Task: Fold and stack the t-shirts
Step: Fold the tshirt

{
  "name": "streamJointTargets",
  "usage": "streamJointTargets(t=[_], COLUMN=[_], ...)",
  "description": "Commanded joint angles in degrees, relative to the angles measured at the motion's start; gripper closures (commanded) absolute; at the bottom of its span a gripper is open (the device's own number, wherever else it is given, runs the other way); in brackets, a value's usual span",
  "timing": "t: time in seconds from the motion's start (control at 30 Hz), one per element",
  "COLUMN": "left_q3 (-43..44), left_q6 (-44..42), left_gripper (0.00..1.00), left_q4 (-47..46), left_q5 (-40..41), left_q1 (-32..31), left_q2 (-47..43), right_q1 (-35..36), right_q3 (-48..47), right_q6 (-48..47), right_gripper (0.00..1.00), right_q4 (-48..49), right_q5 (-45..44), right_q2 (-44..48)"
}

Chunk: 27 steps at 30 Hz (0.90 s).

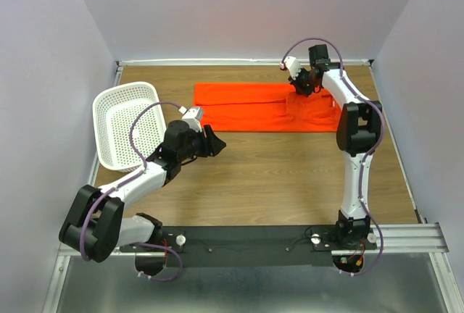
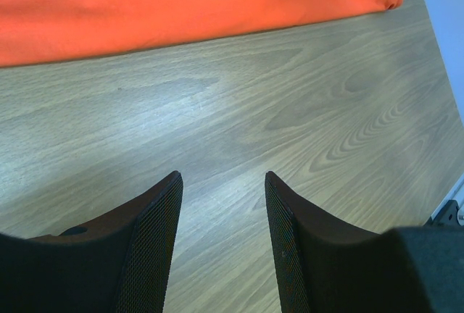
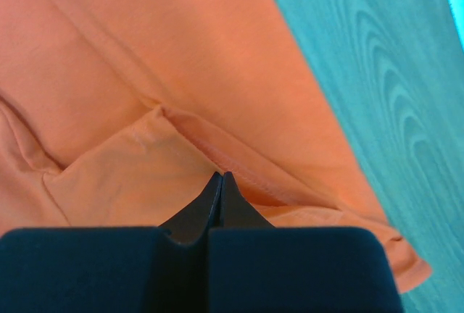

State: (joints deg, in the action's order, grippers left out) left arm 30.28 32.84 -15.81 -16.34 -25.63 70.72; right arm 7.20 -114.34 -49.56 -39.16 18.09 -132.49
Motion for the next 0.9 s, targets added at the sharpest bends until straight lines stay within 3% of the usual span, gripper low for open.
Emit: streamJointTargets(t=[0.0, 0.2, 0.4, 0.43, 0.5, 0.6, 0.67, 0.73, 0.83, 0.87], left_q3=[-0.57, -0.49, -0.05, 0.47, 1.35, 4.95, 9.34, 13.29, 21.46, 22.88], left_q6=[0.12, 0.03, -0.06, -0.06, -0.06, -1.02, -1.81, -4.17, -5.68, -5.68], left_gripper=[0.43, 0.43, 0.43, 0.43, 0.42, 0.42, 0.4, 0.35, 0.28, 0.28], left_q4=[-1.24, -1.06, -0.8, -0.71, -0.45, 0.08, 0.61, 2.53, 3.16, 2.9], left_q5=[-1.68, -1.68, -1.24, -0.81, -0.01, 2.88, 5.34, 6.93, 9.57, 9.57], left_q1=[-0.12, -0.04, -0.12, -0.12, -0.12, 0.31, 0.75, 1.63, 4.44, 6.36], left_q2=[-0.67, -0.76, -0.58, -0.23, 0.21, 3.36, 5.73, 10.29, 15.75, 17.33], right_q1=[0.8, 1.23, 1.5, 1.59, 1.67, 1.59, 0.98, 0.19, -2.54, -3.41], right_q3=[-3.07, -5.1, -8.26, -9.48, -10.11, -8.97, -7.13, -4.41, 8.92, 12.88], right_q6=[0.34, 0.52, 3.05, 6.2, 10.43, 26.73, 31.95, 39.17, 41.65, 41.22], right_gripper=[0.99, 0.96, 0.72, 0.62, 0.55, 0.39, 0.35, 0.32, 0.26, 0.23], right_q4=[-0.66, -0.66, 1.09, 2.14, 7.48, 16.88, 18.67, 18.68, 18.68, 18.77], right_q5=[-0.16, -0.33, -2.35, -4.27, -7.43, -19.55, -21.08, -18.63, -1.88, 9.92], right_q2=[-3.13, -4.88, -6.73, -6.91, -7.17, -4.55, -2.18, 0.81, 11.6, 17.38])
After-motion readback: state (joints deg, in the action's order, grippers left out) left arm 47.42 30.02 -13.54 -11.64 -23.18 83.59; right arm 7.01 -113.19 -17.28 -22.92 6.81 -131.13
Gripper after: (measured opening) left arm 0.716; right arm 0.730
